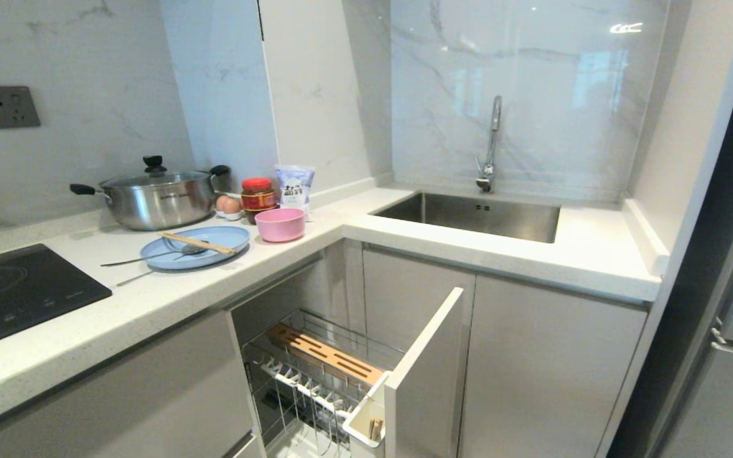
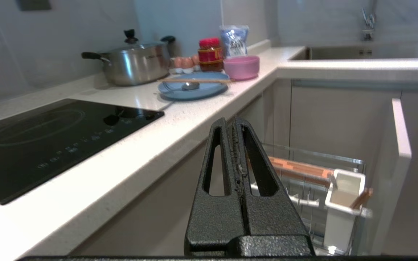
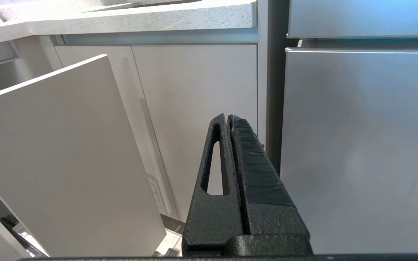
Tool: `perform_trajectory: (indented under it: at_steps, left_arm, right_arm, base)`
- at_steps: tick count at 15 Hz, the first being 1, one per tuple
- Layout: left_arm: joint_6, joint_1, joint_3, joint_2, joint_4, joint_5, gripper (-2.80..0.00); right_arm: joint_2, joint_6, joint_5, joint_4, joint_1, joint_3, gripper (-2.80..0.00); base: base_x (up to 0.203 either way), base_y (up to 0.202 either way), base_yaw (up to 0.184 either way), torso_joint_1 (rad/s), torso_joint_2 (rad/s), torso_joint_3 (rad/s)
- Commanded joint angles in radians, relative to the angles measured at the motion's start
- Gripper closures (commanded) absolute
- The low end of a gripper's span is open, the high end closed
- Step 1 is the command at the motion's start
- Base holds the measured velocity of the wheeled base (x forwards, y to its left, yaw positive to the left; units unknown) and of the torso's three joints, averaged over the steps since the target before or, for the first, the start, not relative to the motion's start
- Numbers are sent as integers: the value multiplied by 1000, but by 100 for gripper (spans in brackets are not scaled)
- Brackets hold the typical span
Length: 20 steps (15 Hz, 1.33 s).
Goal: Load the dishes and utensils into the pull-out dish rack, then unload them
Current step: Pick up the chopsticks and place it in the cupboard
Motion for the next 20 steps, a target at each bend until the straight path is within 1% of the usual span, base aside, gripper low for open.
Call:
perform_trajectory:
  at_steps: [1,3,4,5,8,10,11,12,13,14,15,20]
  left_arm:
    - [11,-32,99,-141,2,-2,0]
    - [5,-46,190,-229,0,2,0]
    - [-4,-49,246,-243,-11,8,0]
    - [-17,-51,289,-242,-44,14,0]
    - [-33,-52,484,-242,-218,20,0]
    - [-31,-52,675,-242,-416,23,0]
    - [-31,-52,738,-242,-473,25,0]
    - [-34,-52,768,-242,-495,23,0]
    - [-35,-52,762,-242,-483,4,0]
    - [-37,-52,752,-242,-417,-11,0]
    - [-45,-52,744,-242,-402,-19,0]
    - [-64,-52,749,-242,-414,-15,0]
  right_arm:
    - [-3,0,0,0,-1,0,0]
    - [-3,0,0,0,-1,0,0]
    - [-3,0,0,0,-1,0,0]
    - [-3,0,0,0,0,0,0]
    - [-3,0,0,0,0,0,0]
    - [-4,0,0,0,0,0,0]
    - [-3,0,0,0,0,0,0]
    - [-3,0,0,0,0,0,0]
    - [-4,-1,0,0,0,0,0]
    - [-3,0,0,0,0,0,0]
    - [-4,0,0,0,-1,0,0]
    - [-3,0,0,0,0,0,0]
  base:
    - [0,0,0,0,0,0]
    - [0,0,0,0,0,0]
    - [0,0,0,0,0,0]
    - [0,0,0,0,0,0]
    - [0,0,0,0,0,0]
    - [0,0,0,0,0,0]
    - [0,0,0,0,0,0]
    - [0,0,0,0,0,0]
    - [0,0,0,0,0,0]
    - [0,0,0,0,0,0]
    - [0,0,0,0,0,0]
    - [0,0,0,0,0,0]
